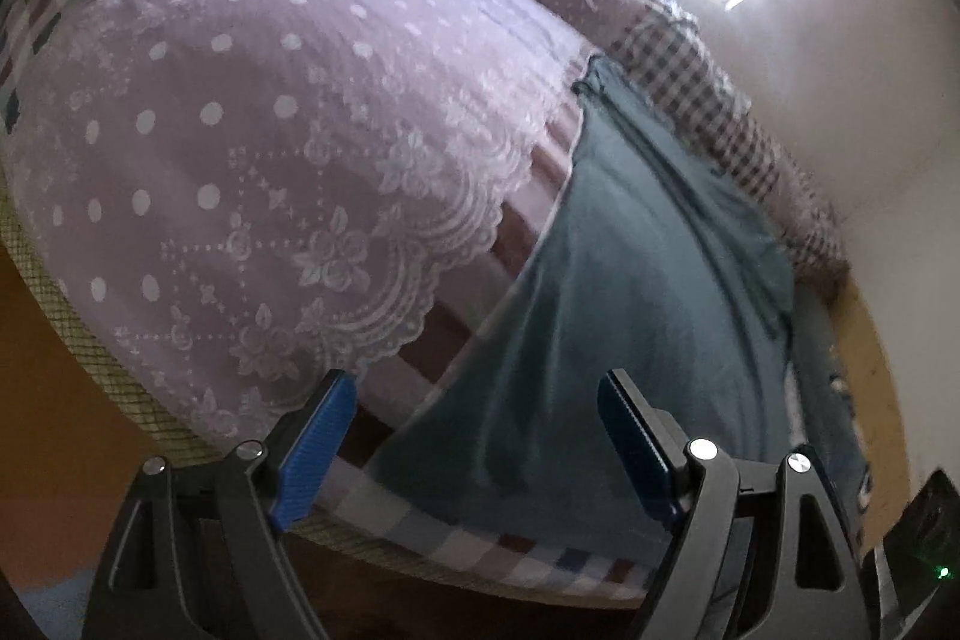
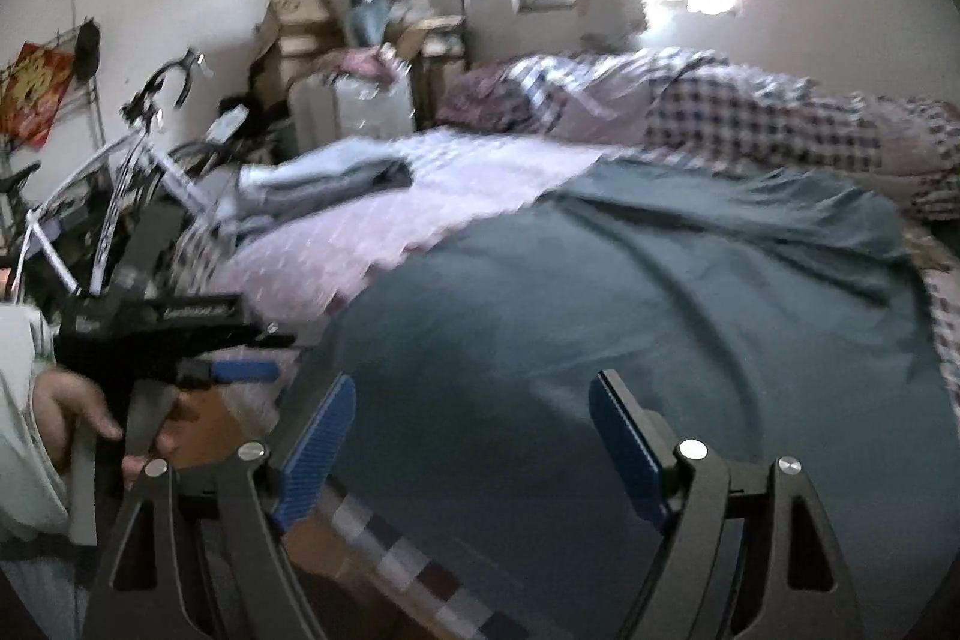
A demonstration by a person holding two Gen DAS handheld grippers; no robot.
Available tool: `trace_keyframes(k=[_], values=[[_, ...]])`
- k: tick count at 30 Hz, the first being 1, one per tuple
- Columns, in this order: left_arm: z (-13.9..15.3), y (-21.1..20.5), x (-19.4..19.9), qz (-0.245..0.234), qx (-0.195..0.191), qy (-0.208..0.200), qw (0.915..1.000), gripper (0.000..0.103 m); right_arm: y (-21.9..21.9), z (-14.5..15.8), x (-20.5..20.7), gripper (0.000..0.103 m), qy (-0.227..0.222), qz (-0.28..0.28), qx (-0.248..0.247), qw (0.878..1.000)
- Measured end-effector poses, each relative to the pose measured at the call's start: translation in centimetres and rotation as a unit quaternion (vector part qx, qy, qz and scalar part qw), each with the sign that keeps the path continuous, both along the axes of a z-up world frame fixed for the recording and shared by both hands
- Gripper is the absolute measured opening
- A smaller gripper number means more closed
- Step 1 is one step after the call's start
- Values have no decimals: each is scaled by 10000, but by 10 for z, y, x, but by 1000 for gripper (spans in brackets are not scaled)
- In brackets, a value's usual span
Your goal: Fold clothes
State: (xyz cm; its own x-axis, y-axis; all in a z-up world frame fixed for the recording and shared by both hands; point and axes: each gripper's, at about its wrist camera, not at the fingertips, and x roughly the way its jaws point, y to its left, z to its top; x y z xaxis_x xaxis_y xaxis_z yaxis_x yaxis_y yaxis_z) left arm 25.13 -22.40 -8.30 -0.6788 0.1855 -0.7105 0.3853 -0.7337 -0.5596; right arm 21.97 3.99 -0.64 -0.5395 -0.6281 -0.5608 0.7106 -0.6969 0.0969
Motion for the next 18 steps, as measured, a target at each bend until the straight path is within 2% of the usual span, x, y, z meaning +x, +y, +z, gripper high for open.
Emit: trace_keyframes(k=[4,7,12,18], values=[[-1,7,1,-153,-404,-125,9990,86,-20,-27,-8,84,-566,244,149,9980],[-2,12,2,-315,-431,-82,9985,86,-29,-40,-12,84,-843,341,165,9957],[-6,13,2,-423,-389,-81,9983,86,-36,-51,-13,84,-927,368,176,9949],[-4,13,-4,-519,-349,34,9980,86,-40,-49,-15,84,-872,242,273,9955]])
